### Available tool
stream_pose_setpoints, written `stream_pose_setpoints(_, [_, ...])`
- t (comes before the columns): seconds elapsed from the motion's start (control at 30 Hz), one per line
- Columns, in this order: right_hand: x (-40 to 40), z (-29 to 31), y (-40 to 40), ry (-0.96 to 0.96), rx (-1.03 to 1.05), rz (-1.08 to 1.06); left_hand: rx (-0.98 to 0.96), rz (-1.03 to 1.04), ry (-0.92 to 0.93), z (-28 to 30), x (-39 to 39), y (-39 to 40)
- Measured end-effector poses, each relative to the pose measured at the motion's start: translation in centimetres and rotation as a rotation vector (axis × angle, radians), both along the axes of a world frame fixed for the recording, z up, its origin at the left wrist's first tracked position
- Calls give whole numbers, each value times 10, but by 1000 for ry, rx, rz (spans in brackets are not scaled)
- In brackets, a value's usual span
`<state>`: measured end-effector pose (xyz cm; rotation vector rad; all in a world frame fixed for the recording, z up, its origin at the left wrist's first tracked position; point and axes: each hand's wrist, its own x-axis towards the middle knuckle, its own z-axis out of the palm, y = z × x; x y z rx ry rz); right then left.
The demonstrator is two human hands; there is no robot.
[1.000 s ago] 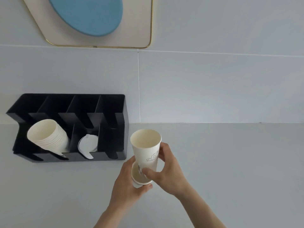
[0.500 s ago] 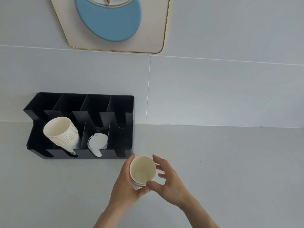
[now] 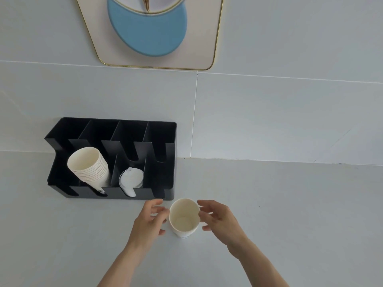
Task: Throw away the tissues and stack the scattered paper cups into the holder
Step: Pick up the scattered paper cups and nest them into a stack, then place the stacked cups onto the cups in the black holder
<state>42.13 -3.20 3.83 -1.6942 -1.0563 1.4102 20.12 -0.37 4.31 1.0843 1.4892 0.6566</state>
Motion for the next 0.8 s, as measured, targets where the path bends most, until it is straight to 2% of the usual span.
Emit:
stream_pose_setpoints(0.13, [1,2,2,19,-51,-6,-120,-57,12,-3,-4,2])
stream_pose_setpoints(0.4, [0,5,1,73,-82,-26,-169,-22,-59,1,-1,5])
stream_pose_setpoints(0.6, [-8,18,3,-4,-89,-51,-173,-47,-80,7,-6,9])
stream_pose_setpoints(0.8, [-16,61,23,-33,-22,-65,-98,-51,-138,48,-16,31])
